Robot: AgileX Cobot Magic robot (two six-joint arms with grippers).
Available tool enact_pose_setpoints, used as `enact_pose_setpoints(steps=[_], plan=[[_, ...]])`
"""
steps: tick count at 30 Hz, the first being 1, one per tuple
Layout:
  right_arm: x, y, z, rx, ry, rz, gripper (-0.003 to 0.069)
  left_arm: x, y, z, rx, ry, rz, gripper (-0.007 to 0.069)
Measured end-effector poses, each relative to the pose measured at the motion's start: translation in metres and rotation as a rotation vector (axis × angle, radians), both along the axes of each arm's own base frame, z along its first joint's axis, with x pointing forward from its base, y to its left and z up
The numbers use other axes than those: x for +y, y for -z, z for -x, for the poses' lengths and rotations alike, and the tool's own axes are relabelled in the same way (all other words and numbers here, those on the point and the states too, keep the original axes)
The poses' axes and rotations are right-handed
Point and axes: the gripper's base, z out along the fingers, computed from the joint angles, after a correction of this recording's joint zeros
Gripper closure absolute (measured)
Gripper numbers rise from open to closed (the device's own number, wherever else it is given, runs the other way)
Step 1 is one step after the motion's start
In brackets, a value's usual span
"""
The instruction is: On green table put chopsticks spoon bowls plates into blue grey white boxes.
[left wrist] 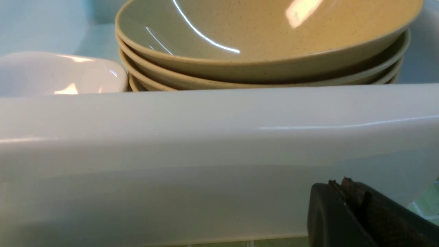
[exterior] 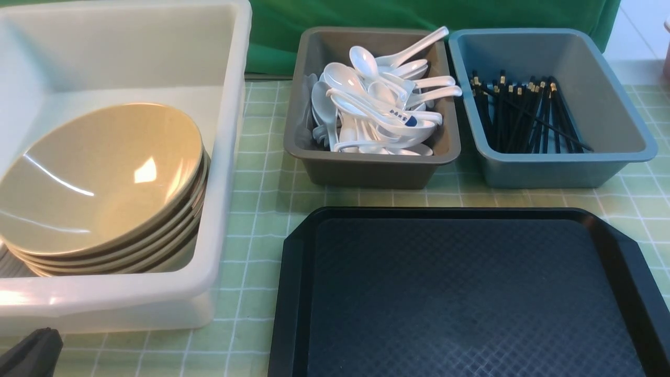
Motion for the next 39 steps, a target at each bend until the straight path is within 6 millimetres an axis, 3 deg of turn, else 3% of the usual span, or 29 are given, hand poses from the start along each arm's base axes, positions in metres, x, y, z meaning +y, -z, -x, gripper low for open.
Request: enact_pose_setpoints(steps=[39], plan=[[0.0000,0.0000,-0.0001,-0.003,0.000,0.000,0.0589,0.0000,-0.0001,-0.0001,-0.003,0.001,-0.002,0.0626]])
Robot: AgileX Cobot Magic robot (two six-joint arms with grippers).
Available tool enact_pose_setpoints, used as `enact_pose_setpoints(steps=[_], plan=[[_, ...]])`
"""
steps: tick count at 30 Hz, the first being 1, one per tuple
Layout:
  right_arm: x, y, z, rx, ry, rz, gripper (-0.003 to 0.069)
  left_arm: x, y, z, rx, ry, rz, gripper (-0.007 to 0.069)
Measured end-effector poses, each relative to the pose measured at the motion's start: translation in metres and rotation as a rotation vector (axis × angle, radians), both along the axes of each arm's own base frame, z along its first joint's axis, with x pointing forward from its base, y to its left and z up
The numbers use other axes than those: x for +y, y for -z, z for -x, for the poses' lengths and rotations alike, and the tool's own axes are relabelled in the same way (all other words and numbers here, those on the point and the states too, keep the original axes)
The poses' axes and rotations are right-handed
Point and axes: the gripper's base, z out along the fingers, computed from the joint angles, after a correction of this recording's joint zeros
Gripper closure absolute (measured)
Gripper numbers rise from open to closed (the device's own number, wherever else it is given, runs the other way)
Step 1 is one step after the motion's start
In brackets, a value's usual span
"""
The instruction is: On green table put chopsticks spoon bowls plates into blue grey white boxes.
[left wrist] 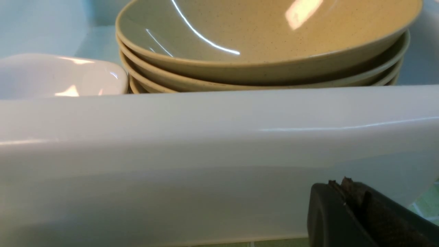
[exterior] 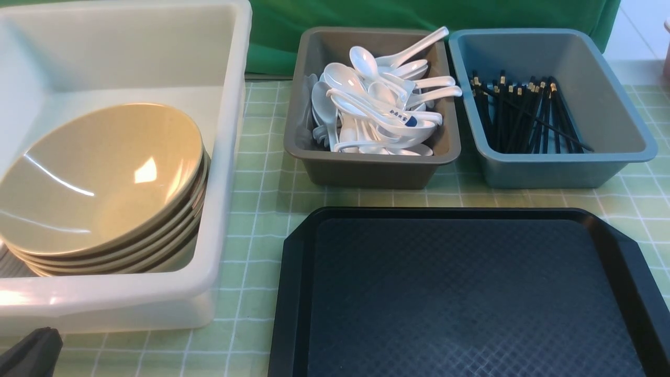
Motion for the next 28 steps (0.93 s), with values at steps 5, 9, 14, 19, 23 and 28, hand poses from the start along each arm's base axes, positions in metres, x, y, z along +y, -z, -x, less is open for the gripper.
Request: enact_pose_setpoints(steps=[5,9,14,19,23,28], plan=[[0.0000,0.0000,0.0000,0.000,0.000,0.000,0.0589,0.0000,0.0000,0.0000,0.000,0.000,0.001,0.0626],[0.0000,0.0000,0.0000,0.000,0.000,0.000,0.0587,0.0000,0.0000,0.0000,0.000,0.000,0.001,0.0626],[0.0000,0.0000,0.0000,0.000,0.000,0.000,0.0583,0.0000,0.0000,0.0000,0.000,0.000,0.001,0.0626],[0.0000,0.0000,0.0000,0.000,0.000,0.000,0.0580,0.0000,0.0000,0.0000,0.000,0.000,0.001,0.0626],[0.0000,0.0000,0.0000,0.000,0.000,0.000,0.0578,0.0000,0.0000,0.0000,0.000,0.000,0.001,0.0626],[0.0000,0.0000,0.0000,0.000,0.000,0.000,0.0571,0.0000,0.0000,0.0000,0.000,0.000,0.001,0.0626]])
